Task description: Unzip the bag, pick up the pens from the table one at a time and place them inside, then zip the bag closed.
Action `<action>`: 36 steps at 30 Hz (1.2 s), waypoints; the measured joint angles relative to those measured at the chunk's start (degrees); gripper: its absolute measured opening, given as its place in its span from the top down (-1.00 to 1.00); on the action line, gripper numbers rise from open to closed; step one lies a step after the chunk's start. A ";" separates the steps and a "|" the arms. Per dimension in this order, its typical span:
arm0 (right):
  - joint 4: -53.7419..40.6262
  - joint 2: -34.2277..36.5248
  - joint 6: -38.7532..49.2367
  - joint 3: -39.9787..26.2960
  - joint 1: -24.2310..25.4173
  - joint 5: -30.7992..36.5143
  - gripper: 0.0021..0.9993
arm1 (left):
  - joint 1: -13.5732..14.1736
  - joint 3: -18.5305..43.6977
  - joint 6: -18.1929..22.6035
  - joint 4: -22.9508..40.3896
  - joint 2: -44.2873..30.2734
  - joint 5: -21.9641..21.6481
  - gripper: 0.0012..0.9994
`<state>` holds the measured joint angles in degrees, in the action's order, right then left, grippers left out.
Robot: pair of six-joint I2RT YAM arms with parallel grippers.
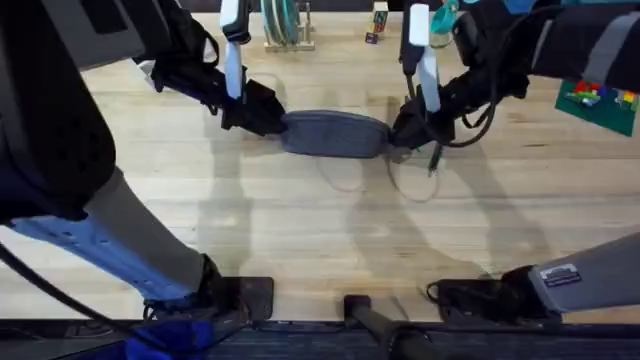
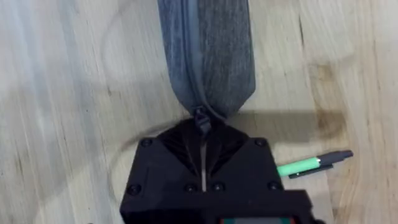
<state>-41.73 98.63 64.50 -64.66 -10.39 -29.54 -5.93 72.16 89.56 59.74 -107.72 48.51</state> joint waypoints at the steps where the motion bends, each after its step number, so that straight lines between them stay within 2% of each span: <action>1: -0.01 0.00 0.02 0.00 0.00 0.00 0.93 | 0.00 0.00 0.00 -0.02 0.00 0.00 0.92; 25: -0.05 0.00 0.00 0.00 0.00 0.04 0.94 | 0.00 0.00 0.00 -0.02 0.00 0.00 0.92; 36: -0.47 0.00 -0.01 0.00 -0.31 2.80 0.94 | 0.00 0.00 0.00 0.01 0.00 0.02 0.92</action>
<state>-42.19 98.63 64.49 -64.66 -10.70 -26.74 -5.93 72.16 89.56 59.75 -107.72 48.53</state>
